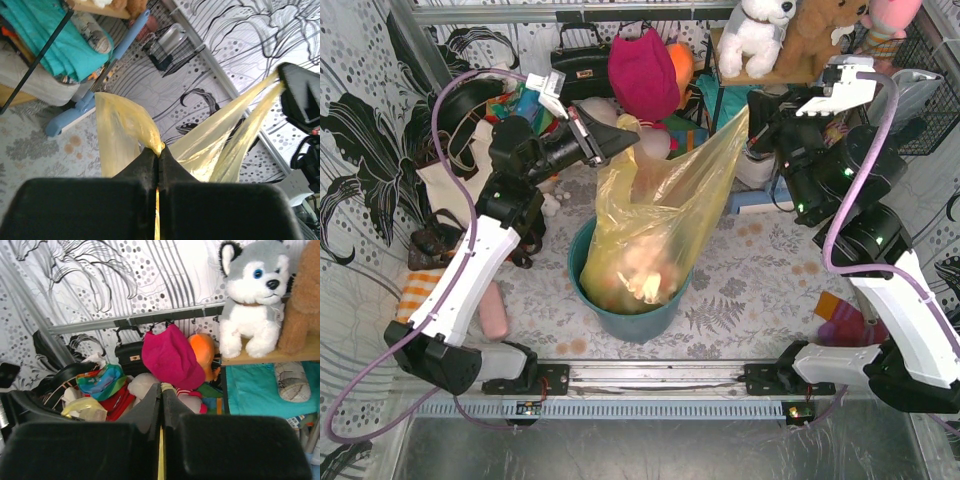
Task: Tie the trash bag
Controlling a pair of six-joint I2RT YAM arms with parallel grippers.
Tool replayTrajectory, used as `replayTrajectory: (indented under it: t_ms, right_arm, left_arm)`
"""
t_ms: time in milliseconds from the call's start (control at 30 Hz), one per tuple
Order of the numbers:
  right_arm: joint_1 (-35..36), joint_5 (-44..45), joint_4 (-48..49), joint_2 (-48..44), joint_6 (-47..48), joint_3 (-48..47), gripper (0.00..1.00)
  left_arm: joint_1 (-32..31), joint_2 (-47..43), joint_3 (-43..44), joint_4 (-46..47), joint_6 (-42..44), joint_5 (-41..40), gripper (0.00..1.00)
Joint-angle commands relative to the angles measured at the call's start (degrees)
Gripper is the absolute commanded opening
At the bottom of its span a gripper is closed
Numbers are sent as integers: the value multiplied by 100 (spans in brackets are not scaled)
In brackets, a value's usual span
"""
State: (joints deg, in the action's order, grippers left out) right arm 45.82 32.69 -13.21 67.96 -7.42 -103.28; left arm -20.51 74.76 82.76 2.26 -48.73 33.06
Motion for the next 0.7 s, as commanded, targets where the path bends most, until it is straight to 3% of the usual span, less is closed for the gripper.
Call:
replayTrajectory:
  t_ms: [0,133,200,333,467,567,667]
  right_arm:
    - [-21,-1090,-41,-100,-134,35,0]
    - [-21,-2879,-511,274,-721,-36,0]
    - [-14,-3556,-478,413,-1067,-22,0]
    - [-12,-4101,-270,511,-1623,7,0]
    - [-12,-4200,-202,613,-1798,-653,0]
    - [-12,-4604,188,620,-2032,-798,0]
    - [-12,-4861,582,419,-2192,-308,0]
  left_arm:
    - [8,-211,347,-235,268,115,0]
    - [6,-746,979,-1943,1139,-612,0]
    - [8,-997,1083,-2343,1298,-780,0]
    - [8,-1457,910,-2211,964,-539,0]
    - [6,-1821,716,-1348,130,-160,4]
    - [5,-2030,470,-754,-387,155,15]
    - [5,-2303,32,-236,-754,296,41]
